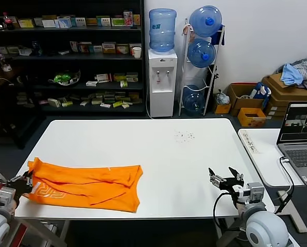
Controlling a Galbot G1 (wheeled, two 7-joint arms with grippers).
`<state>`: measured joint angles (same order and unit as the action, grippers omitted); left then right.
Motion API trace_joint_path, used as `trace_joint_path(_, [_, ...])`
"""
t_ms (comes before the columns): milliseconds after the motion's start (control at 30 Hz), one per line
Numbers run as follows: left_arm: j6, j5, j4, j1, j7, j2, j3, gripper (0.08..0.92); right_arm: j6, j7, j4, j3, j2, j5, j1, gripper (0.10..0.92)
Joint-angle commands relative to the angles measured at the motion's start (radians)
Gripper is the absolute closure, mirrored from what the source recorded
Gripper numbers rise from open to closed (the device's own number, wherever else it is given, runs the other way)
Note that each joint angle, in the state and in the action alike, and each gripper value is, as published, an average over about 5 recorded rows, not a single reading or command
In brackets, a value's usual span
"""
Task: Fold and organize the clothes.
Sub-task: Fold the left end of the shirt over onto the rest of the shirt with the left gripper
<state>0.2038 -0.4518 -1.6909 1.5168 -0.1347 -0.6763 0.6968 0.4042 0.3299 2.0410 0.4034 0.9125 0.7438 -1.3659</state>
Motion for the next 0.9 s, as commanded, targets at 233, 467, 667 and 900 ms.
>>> trace_joint_path(233, [0.17,-0.655,-0.446,-0.066,-0.229,-0.183,-0.205,0.879,0.01,0.013,-0.015,-0.009,0.023,-0.022,-0.001,0.203])
trace_joint_path(467, [0.194,-0.785,-0.46,-0.162,-0.308,-0.294,-0.305,0.879,0.017,0.023,-0.025,-0.005,0.032,-0.023,-0.009,0.203])
trace_joint_path(667, [0.205,-0.78,-0.466,-0.214,-0.359,-0.347,-0.381,0.879,0.023,0.031,-0.031,-0.02,0.049,-0.028,0.001,0.203])
trace_joint_path(900, [0.199,-0.686,-0.421,-0.231,-0.347,-0.368,-0.423,0.879,0.022,0.03,-0.027,-0.018,0.05,-0.028,-0.004,0.203])
